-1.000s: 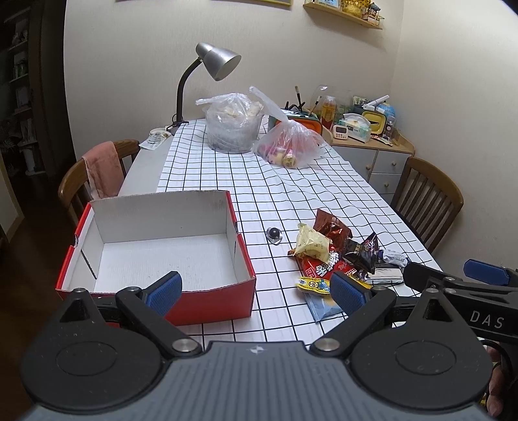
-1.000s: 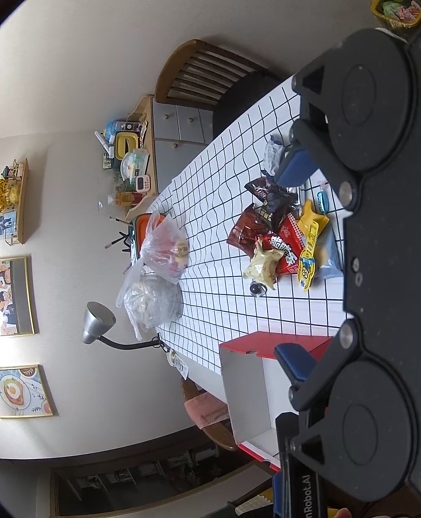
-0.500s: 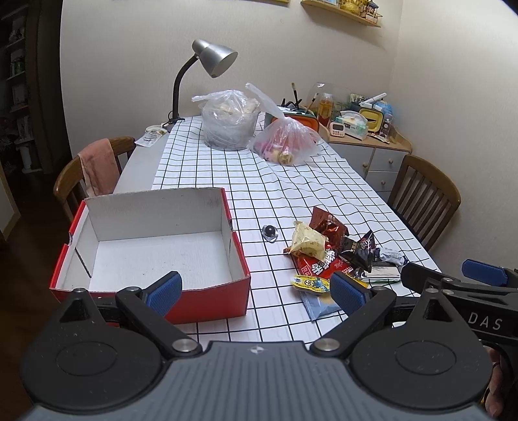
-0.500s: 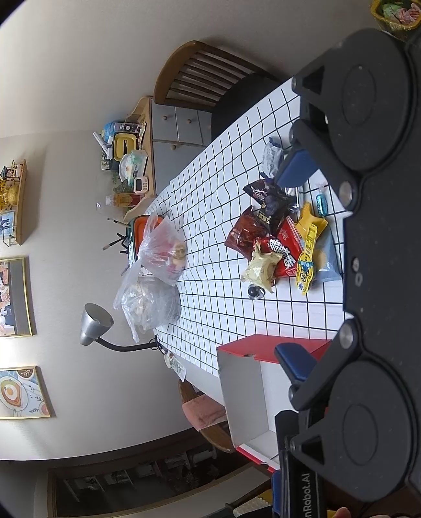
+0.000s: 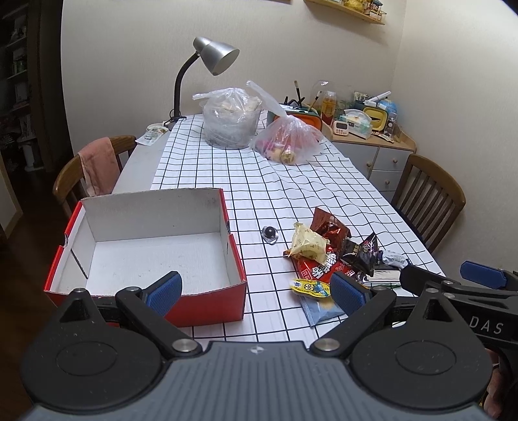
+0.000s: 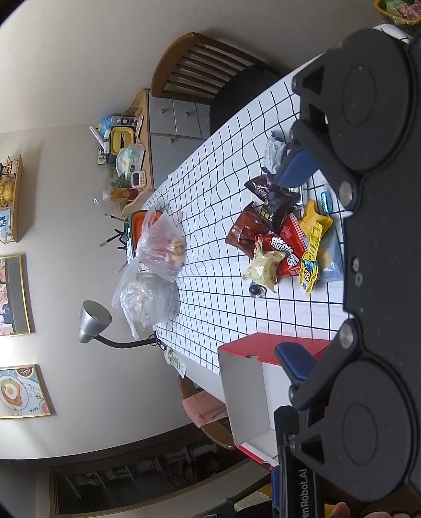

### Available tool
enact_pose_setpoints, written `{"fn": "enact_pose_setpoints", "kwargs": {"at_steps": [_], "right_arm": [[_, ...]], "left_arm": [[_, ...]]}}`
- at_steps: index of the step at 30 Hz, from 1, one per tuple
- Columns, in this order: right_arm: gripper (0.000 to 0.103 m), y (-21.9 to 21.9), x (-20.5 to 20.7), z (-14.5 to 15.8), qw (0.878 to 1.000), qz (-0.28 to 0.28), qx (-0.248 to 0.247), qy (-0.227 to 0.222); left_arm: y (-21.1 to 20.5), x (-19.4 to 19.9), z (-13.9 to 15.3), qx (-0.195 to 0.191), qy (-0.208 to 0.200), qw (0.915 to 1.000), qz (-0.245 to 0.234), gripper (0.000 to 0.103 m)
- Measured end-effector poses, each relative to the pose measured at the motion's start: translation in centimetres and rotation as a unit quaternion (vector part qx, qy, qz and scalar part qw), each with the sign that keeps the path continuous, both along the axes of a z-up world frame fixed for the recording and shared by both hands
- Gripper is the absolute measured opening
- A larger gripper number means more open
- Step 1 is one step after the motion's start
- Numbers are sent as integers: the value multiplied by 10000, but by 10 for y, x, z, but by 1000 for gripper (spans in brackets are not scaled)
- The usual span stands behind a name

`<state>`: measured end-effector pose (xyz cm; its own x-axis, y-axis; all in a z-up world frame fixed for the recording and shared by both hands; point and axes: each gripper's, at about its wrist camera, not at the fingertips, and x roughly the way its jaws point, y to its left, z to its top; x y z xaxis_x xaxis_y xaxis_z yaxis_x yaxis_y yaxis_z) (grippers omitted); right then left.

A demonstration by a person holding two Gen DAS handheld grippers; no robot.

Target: Organize snacks

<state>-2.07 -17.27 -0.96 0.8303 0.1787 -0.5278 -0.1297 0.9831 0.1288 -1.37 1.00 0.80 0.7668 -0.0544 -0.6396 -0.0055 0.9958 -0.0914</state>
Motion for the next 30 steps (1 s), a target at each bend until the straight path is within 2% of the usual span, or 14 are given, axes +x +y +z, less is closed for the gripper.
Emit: {"fn": "enact_pose_setpoints", "kwargs": {"at_steps": [9,12,15,24,30], "right_arm": [[101,-8,11,-3,9999,162,53,28],[98,-13,18,-5,9996,248,121,64],[98,-21,27,-8,9996,284,26,22],[95,-44,56,-39,9945,881,-290,484],[88,-57,76,-64,9869,1304,-524,796]], "left_arm": [[-7,11,-4,38,96,9999,58,98],[-11,17,-6,45,138,9999,68,98],[-16,23,-8,57,180,9998,54,98],[-35,52,-22,93,522,9985,148,98],[-51,76,-38,76,858,9961,191,98]]}}
